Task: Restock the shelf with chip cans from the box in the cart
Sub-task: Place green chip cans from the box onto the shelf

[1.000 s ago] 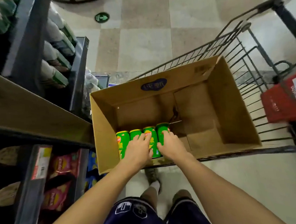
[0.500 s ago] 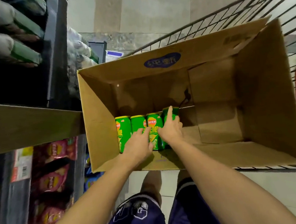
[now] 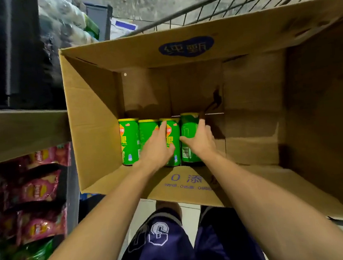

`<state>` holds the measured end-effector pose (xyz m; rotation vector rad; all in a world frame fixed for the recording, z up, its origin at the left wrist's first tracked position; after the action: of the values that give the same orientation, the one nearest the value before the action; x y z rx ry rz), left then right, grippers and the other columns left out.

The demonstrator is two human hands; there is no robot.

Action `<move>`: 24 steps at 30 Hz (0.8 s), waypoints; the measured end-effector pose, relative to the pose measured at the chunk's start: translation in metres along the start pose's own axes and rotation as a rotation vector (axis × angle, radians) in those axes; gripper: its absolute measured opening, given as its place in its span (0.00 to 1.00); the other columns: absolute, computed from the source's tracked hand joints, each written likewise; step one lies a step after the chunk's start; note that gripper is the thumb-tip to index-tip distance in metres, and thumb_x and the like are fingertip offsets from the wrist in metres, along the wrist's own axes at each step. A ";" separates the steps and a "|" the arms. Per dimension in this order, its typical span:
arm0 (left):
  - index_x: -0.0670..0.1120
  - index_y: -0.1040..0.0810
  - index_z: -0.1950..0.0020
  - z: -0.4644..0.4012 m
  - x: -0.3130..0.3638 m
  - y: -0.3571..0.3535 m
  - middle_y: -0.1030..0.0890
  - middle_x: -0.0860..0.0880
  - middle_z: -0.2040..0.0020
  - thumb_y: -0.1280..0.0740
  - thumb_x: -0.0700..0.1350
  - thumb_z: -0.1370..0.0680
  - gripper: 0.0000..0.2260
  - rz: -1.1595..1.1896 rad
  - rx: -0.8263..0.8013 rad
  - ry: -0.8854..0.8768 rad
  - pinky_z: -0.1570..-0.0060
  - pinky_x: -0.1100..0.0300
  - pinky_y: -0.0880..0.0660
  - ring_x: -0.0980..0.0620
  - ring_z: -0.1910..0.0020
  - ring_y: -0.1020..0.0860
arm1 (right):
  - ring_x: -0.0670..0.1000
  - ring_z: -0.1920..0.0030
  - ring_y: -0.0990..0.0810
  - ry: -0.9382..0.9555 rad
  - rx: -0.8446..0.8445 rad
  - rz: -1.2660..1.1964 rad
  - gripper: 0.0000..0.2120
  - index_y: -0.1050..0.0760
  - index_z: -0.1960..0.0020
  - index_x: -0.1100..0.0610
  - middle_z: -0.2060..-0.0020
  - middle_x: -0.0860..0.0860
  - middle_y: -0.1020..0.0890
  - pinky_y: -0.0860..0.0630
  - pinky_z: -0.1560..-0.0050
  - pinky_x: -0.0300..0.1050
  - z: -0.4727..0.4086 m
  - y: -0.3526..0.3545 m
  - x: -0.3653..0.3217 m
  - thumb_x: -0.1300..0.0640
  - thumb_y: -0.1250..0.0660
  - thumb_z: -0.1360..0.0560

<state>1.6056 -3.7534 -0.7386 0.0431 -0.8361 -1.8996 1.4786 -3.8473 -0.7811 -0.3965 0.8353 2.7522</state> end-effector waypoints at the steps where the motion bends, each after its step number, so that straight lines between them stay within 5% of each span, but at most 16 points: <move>1: 0.52 0.51 0.20 -0.003 0.000 -0.003 0.34 0.42 0.26 0.33 0.47 0.21 0.36 -0.006 0.001 0.008 0.35 0.45 0.28 0.42 0.34 0.26 | 0.60 0.35 0.27 0.007 -0.007 -0.004 0.36 0.39 0.29 0.54 0.37 0.57 0.27 0.26 0.39 0.58 0.000 0.001 0.001 0.49 0.24 0.29; 7: 0.54 0.55 0.20 -0.014 0.005 -0.023 0.35 0.40 0.28 0.31 0.46 0.22 0.40 -0.031 -0.004 0.061 0.38 0.46 0.27 0.41 0.36 0.26 | 0.59 0.37 0.25 0.005 -0.003 -0.014 0.34 0.40 0.32 0.52 0.40 0.55 0.27 0.25 0.42 0.59 0.003 0.027 0.019 0.49 0.23 0.30; 13: 0.53 0.57 0.21 -0.030 0.010 -0.042 0.30 0.39 0.33 0.26 0.53 0.26 0.46 -0.061 -0.036 0.125 0.39 0.44 0.25 0.38 0.38 0.25 | 0.56 0.34 0.28 0.024 -0.024 -0.071 0.43 0.45 0.26 0.51 0.35 0.53 0.28 0.27 0.38 0.61 0.008 0.063 0.039 0.49 0.23 0.30; 18: 0.49 0.62 0.21 -0.040 0.014 -0.058 0.36 0.38 0.27 0.26 0.55 0.27 0.50 -0.095 -0.087 0.182 0.36 0.40 0.29 0.35 0.33 0.30 | 0.56 0.28 0.33 0.032 -0.057 -0.069 0.50 0.54 0.20 0.50 0.29 0.53 0.33 0.32 0.32 0.61 0.015 0.088 0.055 0.50 0.23 0.29; 24: 0.43 0.61 0.21 -0.038 0.013 -0.065 0.41 0.37 0.23 0.28 0.70 0.36 0.60 0.040 -0.006 0.297 0.33 0.42 0.31 0.36 0.28 0.35 | 0.55 0.27 0.35 0.060 -0.074 -0.030 0.52 0.59 0.19 0.47 0.26 0.52 0.35 0.33 0.32 0.60 0.027 0.111 0.070 0.50 0.24 0.28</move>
<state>1.5623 -3.7686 -0.7996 0.2949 -0.6242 -1.8025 1.3747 -3.9113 -0.7264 -0.5046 0.7365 2.7617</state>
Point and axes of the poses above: each hand's wrist, its own z-axis away from the middle knuckle, its own y-axis out of the back of the hand, x = y × z, the point moved 10 cm from there along -z, towards the middle knuckle
